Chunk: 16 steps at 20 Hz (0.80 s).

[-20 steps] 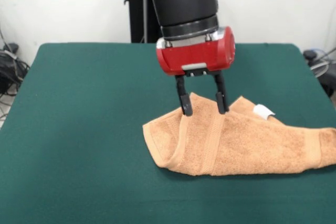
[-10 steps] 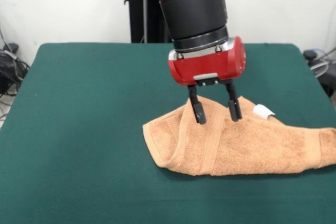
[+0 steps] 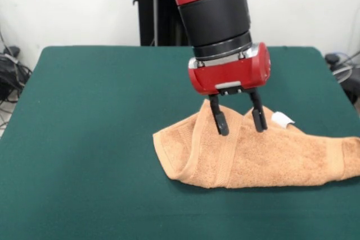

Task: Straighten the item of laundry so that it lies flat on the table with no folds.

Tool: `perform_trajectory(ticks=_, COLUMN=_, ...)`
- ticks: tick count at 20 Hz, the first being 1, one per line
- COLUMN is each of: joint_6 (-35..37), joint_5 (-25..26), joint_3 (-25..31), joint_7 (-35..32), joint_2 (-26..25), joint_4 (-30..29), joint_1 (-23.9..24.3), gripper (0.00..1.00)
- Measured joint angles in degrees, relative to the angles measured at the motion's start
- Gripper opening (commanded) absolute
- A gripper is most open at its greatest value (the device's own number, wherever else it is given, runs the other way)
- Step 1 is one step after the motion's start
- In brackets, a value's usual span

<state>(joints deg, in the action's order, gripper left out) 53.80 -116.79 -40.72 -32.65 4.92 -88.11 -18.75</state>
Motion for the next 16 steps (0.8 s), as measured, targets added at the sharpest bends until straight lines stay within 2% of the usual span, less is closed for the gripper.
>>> perform_trajectory(ticks=10, joint_6=0.00, joint_5=-7.02, joint_3=0.00, joint_7=0.00, joint_2=-0.98, joint_4=0.02, joint_1=-2.76, gripper=1.00)
perform_trajectory(ticks=16, joint_6=0.00, joint_5=-13.07, joint_3=0.01, joint_7=0.00, joint_2=-3.75, joint_4=0.03, joint_1=-5.64, gripper=1.00)
